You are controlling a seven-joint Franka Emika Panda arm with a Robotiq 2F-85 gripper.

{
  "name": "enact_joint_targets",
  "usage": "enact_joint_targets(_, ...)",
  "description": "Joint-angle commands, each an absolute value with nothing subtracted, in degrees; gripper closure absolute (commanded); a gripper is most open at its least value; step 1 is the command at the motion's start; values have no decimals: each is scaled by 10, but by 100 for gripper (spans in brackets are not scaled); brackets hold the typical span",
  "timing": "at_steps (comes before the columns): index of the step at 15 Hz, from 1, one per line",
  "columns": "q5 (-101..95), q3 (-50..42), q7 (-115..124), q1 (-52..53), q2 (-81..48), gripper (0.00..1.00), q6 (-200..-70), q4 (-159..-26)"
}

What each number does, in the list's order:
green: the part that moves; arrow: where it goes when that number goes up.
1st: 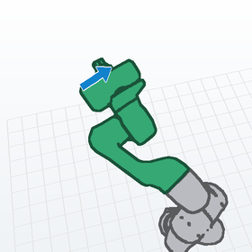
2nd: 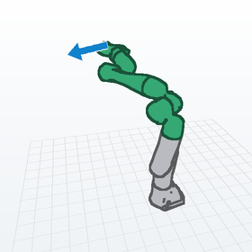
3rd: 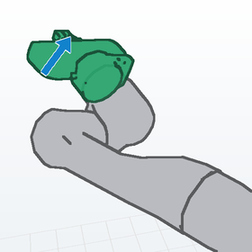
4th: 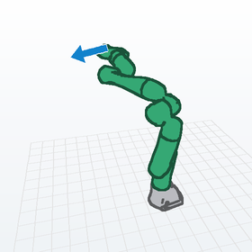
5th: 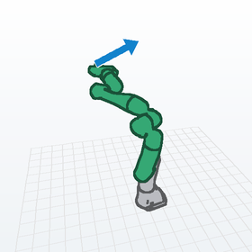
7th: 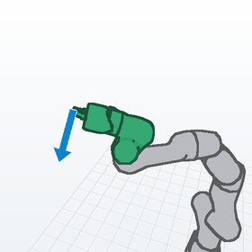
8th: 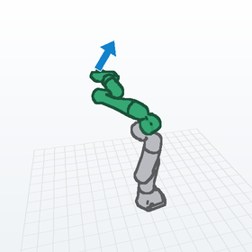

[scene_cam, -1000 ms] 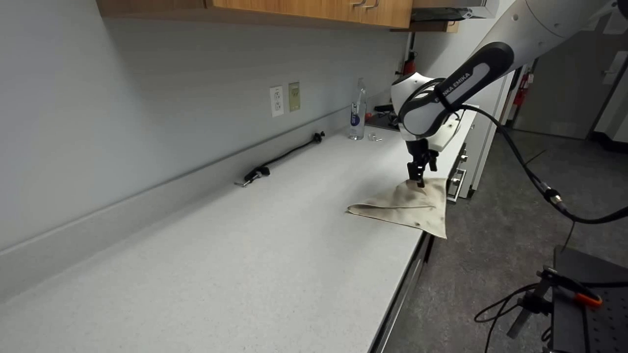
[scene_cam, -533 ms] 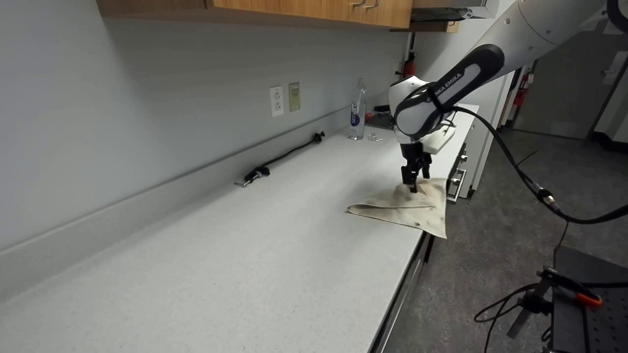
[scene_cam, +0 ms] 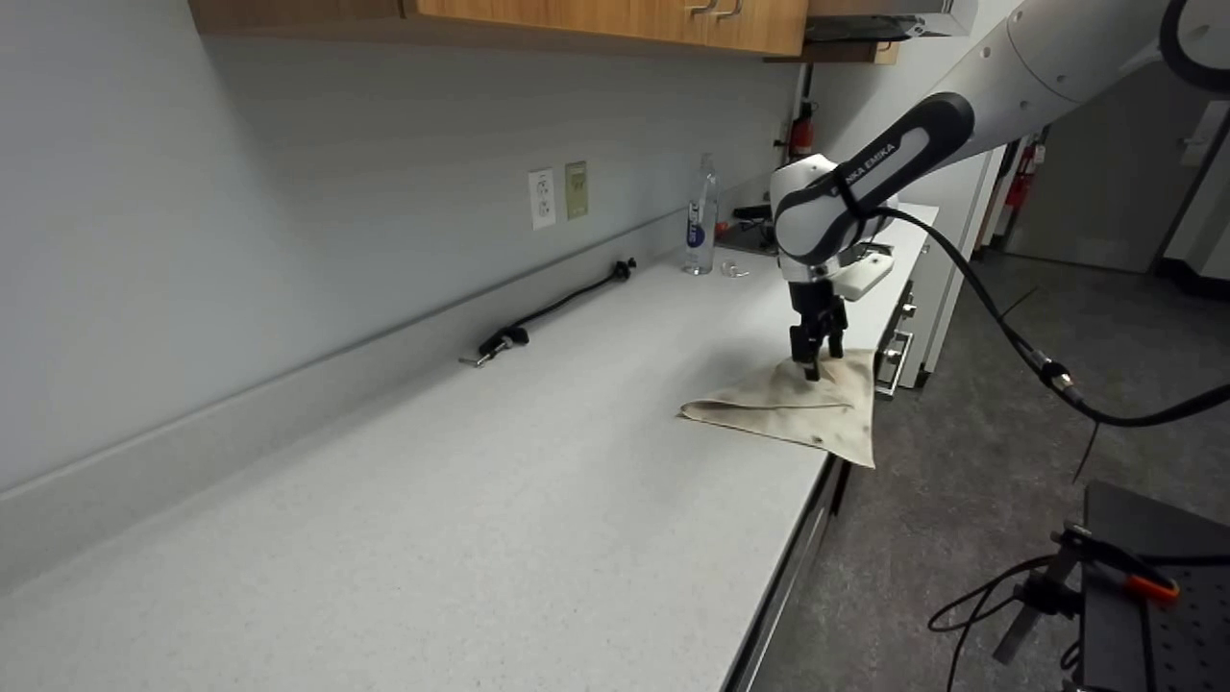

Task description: Unfold the towel and lay it flat on the countertop

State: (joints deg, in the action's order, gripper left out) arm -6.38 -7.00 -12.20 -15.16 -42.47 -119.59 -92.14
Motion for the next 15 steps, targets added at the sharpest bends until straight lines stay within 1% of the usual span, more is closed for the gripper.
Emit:
enact_joint_targets(1, -48, -61, -140, -160, -453, 10, -1158, -869)
enact_joint_targets(2, -49, -60, -139, -158, -456, 13, -1153, -864)
enact_joint_targets(3, -49, -58, -139, -157, -459, 20, -1150, -858)
enact_joint_targets(4, -49, -56, -138, -156, -462, 19, -1146, -853)
enact_joint_targets(6, -49, -52, -137, -154, -469, 23, -1141, -843)
enact_joint_targets(9, -49, -48, -137, -154, -480, 25, -1136, -830)
enact_joint_targets(11, -48, -47, -137, -155, -485, 30, -1130, -822)
enact_joint_targets(13, -50, -49, -134, -155, -488, 54, -1124, -815)
enact_joint_targets(15, -50, -49, -134, -155, -488, 68, -1120, -810)
